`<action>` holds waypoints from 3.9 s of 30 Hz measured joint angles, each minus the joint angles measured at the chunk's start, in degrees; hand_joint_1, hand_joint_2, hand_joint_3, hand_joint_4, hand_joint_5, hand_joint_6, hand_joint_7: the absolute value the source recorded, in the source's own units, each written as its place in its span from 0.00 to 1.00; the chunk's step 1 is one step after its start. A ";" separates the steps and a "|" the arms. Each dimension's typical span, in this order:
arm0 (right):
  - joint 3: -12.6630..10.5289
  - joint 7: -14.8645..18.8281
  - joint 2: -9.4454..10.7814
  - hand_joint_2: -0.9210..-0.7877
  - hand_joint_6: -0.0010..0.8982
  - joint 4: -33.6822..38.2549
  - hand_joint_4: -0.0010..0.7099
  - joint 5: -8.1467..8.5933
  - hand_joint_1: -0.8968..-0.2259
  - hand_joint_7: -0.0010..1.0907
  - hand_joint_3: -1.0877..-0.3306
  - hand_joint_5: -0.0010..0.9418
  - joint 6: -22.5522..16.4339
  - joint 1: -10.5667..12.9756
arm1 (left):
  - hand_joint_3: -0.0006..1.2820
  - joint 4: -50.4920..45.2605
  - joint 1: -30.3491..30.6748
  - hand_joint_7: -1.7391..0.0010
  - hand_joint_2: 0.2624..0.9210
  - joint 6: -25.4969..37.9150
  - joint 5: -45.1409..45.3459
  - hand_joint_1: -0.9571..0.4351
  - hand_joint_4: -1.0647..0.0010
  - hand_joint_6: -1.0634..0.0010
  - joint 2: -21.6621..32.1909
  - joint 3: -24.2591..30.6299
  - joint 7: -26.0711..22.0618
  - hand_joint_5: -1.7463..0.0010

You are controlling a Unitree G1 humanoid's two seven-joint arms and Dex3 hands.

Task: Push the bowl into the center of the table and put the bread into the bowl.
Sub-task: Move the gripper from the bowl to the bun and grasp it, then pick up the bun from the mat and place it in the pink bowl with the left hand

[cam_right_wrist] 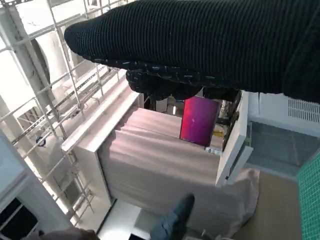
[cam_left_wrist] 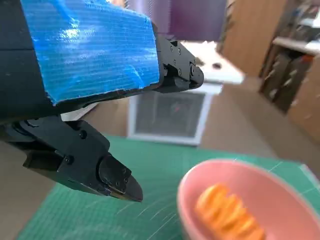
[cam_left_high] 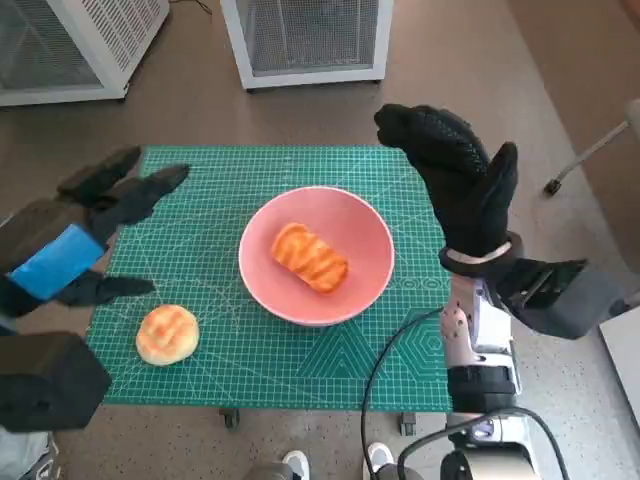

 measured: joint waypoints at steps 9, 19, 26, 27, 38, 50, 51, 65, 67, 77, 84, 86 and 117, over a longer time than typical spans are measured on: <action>0.02 -0.02 0.04 0.00 0.31 0.12 0.30 -0.02 0.32 0.11 0.45 0.00 -0.06 0.05 | 0.00 -3.81 6.65 1.00 0.70 6.40 -0.06 0.64 0.95 0.76 3.25 1.94 -4.25 1.00; 0.00 -0.01 0.02 0.00 0.31 0.78 0.30 -0.01 0.32 0.11 0.45 0.00 -0.16 0.05 | 0.00 -6.78 9.83 1.00 0.66 13.81 -0.03 0.66 0.96 0.77 6.83 0.22 -7.33 1.00; -0.07 0.00 -0.08 0.00 0.31 0.86 0.30 0.01 0.32 0.11 0.45 0.00 -0.16 0.05 | 0.00 -7.03 11.19 1.00 0.67 16.53 -1.22 0.72 0.98 0.78 7.45 -2.17 -8.70 1.00; -0.08 0.00 -0.10 0.00 0.31 0.86 0.30 0.01 0.32 0.11 0.45 0.00 -0.15 0.05 | 0.00 -7.00 11.21 1.00 0.67 16.76 -1.56 0.72 0.98 0.78 7.52 -2.65 -8.78 1.00; -0.17 0.15 -0.37 0.00 0.30 0.85 0.30 0.10 0.32 0.11 0.44 0.00 -0.01 0.05 | 0.00 -5.68 11.18 1.00 0.67 16.98 -1.61 0.71 0.98 0.78 7.97 -8.29 -7.24 1.00; -0.26 0.23 -0.55 0.00 0.30 0.69 0.30 0.16 0.31 0.11 0.44 0.00 0.58 0.06 | 0.00 -2.03 10.91 1.00 0.67 16.77 2.71 0.69 0.95 0.79 7.96 -15.58 -3.04 0.99; -0.26 0.23 -0.57 0.00 0.30 0.67 0.30 0.16 0.30 0.11 0.44 0.00 0.64 0.05 | 0.00 -1.58 10.78 1.00 0.68 16.81 3.12 0.69 0.95 0.79 7.95 -16.28 -2.78 0.99; -0.23 0.23 -0.64 0.00 0.30 0.08 0.30 0.15 0.30 0.11 0.44 0.00 1.18 0.20 | 0.01 6.52 7.79 0.99 0.69 16.05 8.43 0.68 0.91 0.76 6.97 -24.68 1.32 0.99; -0.23 0.23 -0.64 0.00 0.30 0.07 0.30 0.15 0.30 0.11 0.45 0.00 1.18 0.24 | 0.01 8.28 7.13 0.99 0.70 15.76 9.35 0.69 0.90 0.75 6.44 -25.81 2.24 0.99; -0.23 0.24 -0.73 0.00 0.30 0.07 0.30 0.14 0.29 0.11 0.47 0.00 1.21 0.45 | 0.01 16.53 4.85 0.99 0.73 14.05 14.32 0.69 0.85 0.70 3.64 -30.74 6.39 0.99; -0.22 0.25 -0.87 0.00 0.30 -0.01 0.30 0.15 0.29 0.11 0.47 0.00 1.57 0.64 | 0.02 22.06 3.18 0.98 0.76 12.40 17.40 0.70 0.80 0.66 1.59 -33.50 8.61 0.99; -0.22 0.25 -0.89 0.00 0.30 -0.07 0.30 0.14 0.29 0.11 0.47 0.00 1.59 0.65 | 0.02 23.43 2.70 0.99 0.77 12.01 17.99 0.70 0.78 0.64 1.07 -33.97 9.06 0.99; -0.20 0.22 -1.06 0.00 0.30 -2.39 0.29 0.14 0.27 0.12 0.48 0.00 3.08 1.49 | 0.08 35.42 -1.81 0.32 1.00 2.65 20.48 0.69 0.39 0.44 -1.26 -34.96 15.51 0.31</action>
